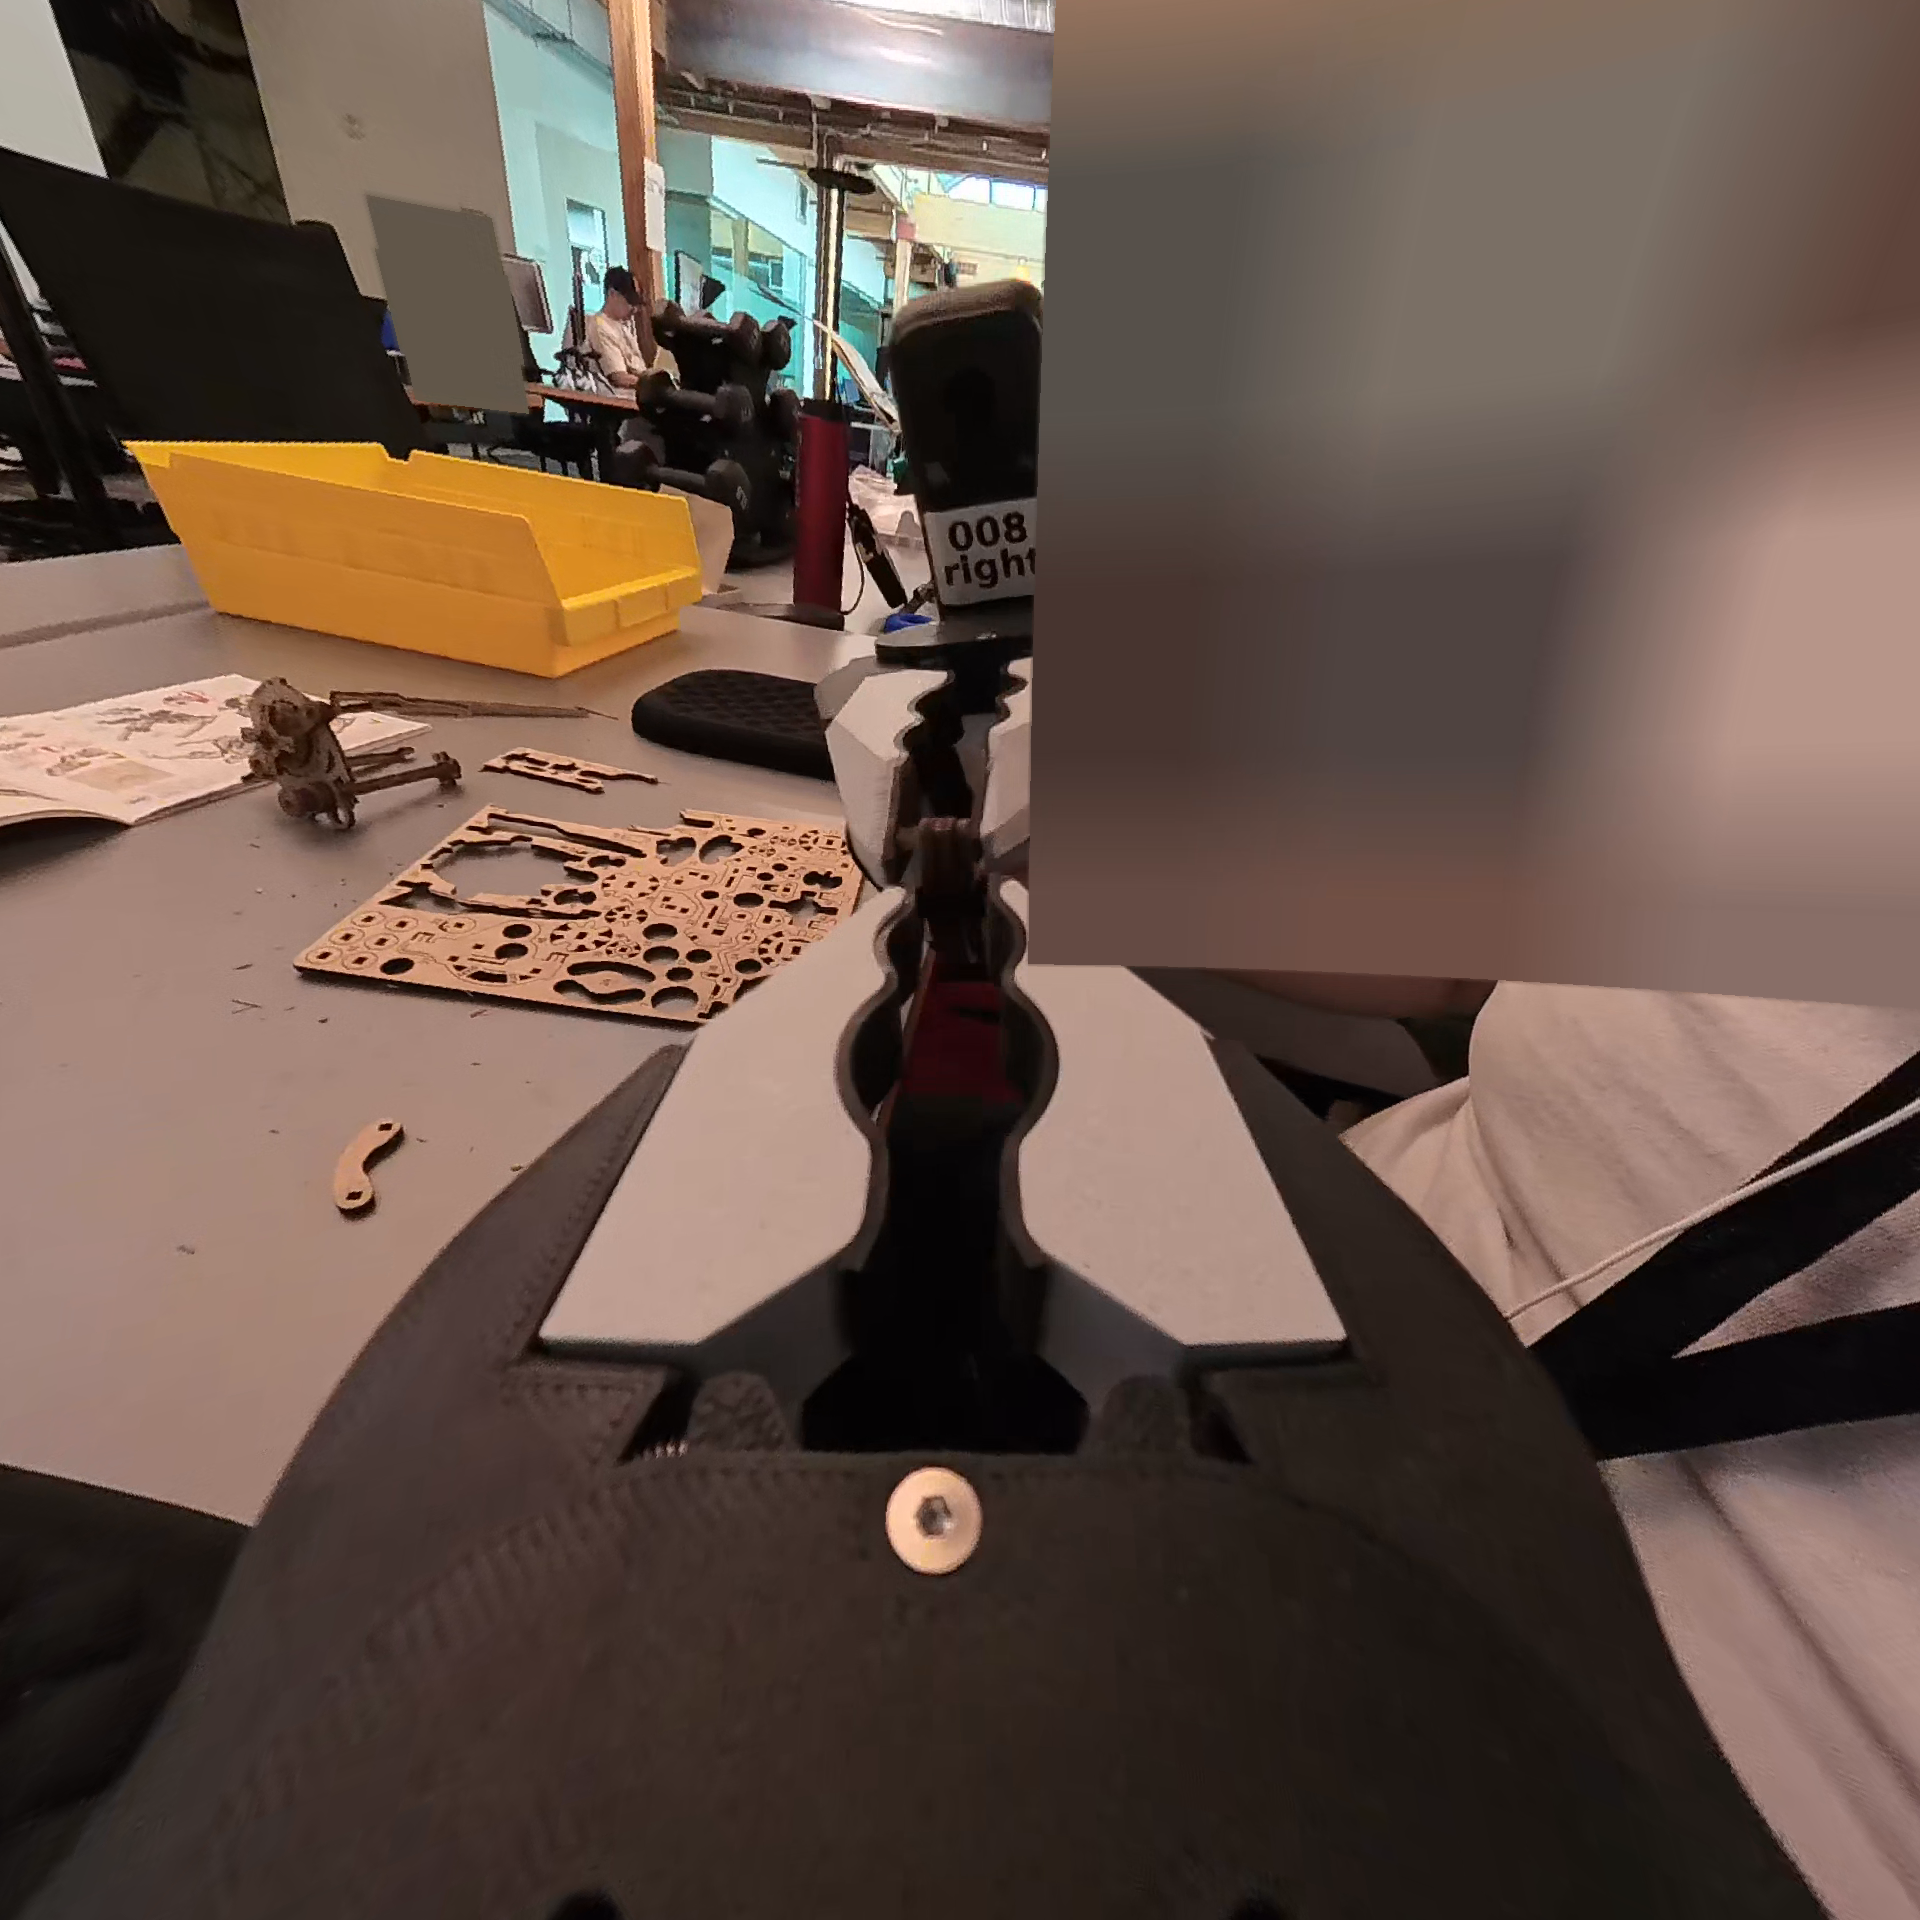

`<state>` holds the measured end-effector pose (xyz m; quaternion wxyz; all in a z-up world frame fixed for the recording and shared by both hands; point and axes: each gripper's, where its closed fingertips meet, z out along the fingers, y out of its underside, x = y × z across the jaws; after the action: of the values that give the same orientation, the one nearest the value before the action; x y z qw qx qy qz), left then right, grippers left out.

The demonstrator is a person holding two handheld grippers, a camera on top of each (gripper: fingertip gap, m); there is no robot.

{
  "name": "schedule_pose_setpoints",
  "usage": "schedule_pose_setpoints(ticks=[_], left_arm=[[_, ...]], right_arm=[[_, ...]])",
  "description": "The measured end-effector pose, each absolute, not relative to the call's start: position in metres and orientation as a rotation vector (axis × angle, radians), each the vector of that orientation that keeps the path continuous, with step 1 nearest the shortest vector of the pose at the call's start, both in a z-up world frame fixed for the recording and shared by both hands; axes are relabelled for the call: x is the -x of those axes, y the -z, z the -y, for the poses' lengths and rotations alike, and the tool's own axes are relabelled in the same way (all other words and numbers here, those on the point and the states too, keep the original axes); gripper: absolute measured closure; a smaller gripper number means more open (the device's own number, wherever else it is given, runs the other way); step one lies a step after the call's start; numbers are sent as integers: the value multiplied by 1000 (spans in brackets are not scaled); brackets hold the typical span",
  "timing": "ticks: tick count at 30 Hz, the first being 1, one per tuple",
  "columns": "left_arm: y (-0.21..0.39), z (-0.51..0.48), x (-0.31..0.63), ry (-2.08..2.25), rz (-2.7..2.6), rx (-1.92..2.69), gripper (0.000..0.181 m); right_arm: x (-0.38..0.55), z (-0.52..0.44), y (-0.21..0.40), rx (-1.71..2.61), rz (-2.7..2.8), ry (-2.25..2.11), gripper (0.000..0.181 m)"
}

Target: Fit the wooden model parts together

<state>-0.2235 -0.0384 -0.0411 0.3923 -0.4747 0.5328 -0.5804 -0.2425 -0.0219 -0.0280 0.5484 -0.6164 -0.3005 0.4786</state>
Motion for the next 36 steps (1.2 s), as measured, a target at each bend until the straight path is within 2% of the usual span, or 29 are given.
schedule_pose_setpoints(ticks=[16,19,21,23,27,29,31,32,33,34,36], left_arm=[[35,51,229,1540,-1365,1112,172],[30,46,231,1556,-1323,1113,136],[24,45,232,1568,-1302,1103,134],[22,45,231,1544,-1312,1091,138],[16,54,231,1506,-1356,999,158],[12,59,233,1509,-1361,949,181],[11,59,234,1514,-1347,935,181],[10,54,233,1498,-1321,955,164],[9,48,233,1483,-1289,978,132],[8,45,234,1491,-1271,991,124],[7,49,238,1551,-1288,980,136]], right_arm=[[246,34,22,1384,819,-980,171],[246,33,24,1393,837,-915,171],[248,34,27,1403,868,-873,171],[251,35,28,1396,890,-834,170],[254,38,26,1382,913,-810,170],[255,39,26,1383,914,-815,170],[255,40,24,1368,905,-828,171],[256,40,24,1372,907,-828,170],[255,39,24,1373,905,-819,170],[255,39,23,1369,901,-817,170],[255,40,22,1364,901,-821,170]])
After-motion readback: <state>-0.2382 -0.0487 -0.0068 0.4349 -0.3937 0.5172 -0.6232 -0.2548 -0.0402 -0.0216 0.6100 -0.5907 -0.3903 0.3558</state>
